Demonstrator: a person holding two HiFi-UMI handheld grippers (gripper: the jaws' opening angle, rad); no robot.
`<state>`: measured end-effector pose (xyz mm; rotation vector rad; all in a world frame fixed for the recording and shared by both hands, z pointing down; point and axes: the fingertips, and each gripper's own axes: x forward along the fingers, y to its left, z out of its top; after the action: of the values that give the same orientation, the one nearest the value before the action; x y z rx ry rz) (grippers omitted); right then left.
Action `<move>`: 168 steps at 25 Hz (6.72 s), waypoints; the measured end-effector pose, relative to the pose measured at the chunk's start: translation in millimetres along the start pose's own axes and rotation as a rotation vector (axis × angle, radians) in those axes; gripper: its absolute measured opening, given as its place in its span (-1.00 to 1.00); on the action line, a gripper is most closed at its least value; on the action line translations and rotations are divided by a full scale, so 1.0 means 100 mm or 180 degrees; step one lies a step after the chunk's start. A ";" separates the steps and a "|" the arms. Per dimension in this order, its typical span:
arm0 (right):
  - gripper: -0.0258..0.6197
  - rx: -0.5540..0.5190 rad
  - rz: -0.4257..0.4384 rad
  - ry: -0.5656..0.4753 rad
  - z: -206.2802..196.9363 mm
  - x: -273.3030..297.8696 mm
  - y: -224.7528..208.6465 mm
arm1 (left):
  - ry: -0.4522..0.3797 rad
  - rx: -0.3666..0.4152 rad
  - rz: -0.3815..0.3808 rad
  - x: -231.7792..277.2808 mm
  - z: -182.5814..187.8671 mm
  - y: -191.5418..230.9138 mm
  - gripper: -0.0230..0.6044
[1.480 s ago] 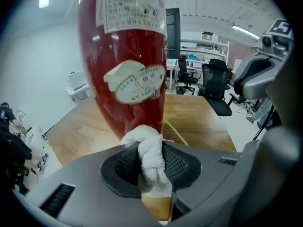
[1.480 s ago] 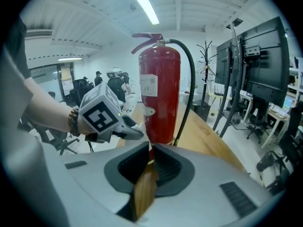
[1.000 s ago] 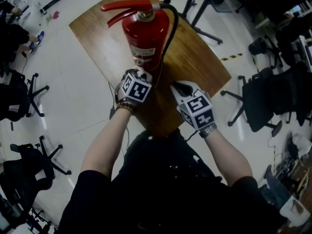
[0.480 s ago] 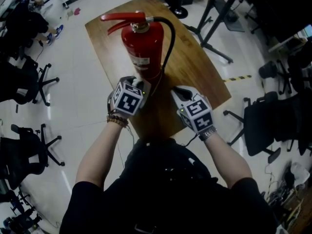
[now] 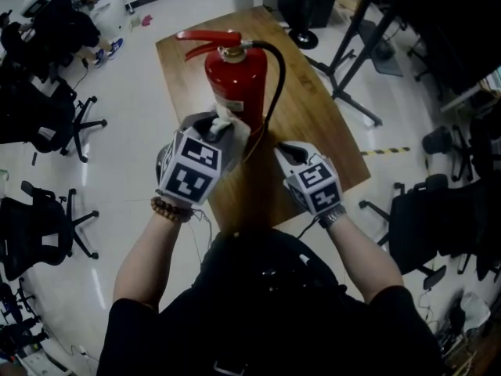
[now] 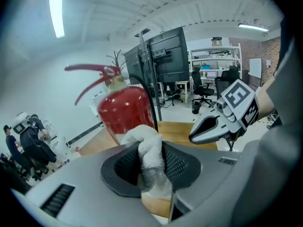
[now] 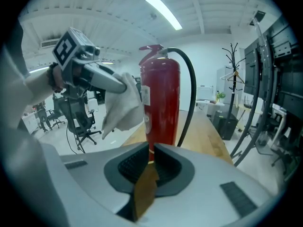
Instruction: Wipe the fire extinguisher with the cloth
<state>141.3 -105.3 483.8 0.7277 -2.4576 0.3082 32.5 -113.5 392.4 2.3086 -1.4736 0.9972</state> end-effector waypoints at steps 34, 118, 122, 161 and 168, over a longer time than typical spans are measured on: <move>-0.79 0.0015 0.0075 -0.0127 -0.05 -0.14 -0.29 | -0.0259 0.1125 0.0539 0.12 1.54 -0.15 -0.63; -0.79 0.0382 -0.0310 0.0252 -0.87 -0.53 -0.87 | 0.0888 0.0603 -0.0790 2.42 -0.90 -1.36 -0.64; -0.75 0.0357 -0.0292 0.0248 -0.90 -0.55 -0.87 | 0.0720 0.0393 -0.0847 2.29 -0.74 -1.37 -0.64; -0.49 -0.0907 0.0843 -0.0157 0.30 -0.51 0.27 | -0.0518 0.0350 -0.1876 -0.25 0.38 -1.15 -0.51; -0.49 -0.0829 0.0126 -0.0443 0.77 -0.52 0.16 | -0.0817 0.0246 -0.1695 -0.60 0.37 -0.63 -0.48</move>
<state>133.9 -97.3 390.1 0.6068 -2.5804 -0.0506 87.1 -60.7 336.6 2.7467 -0.8116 0.6337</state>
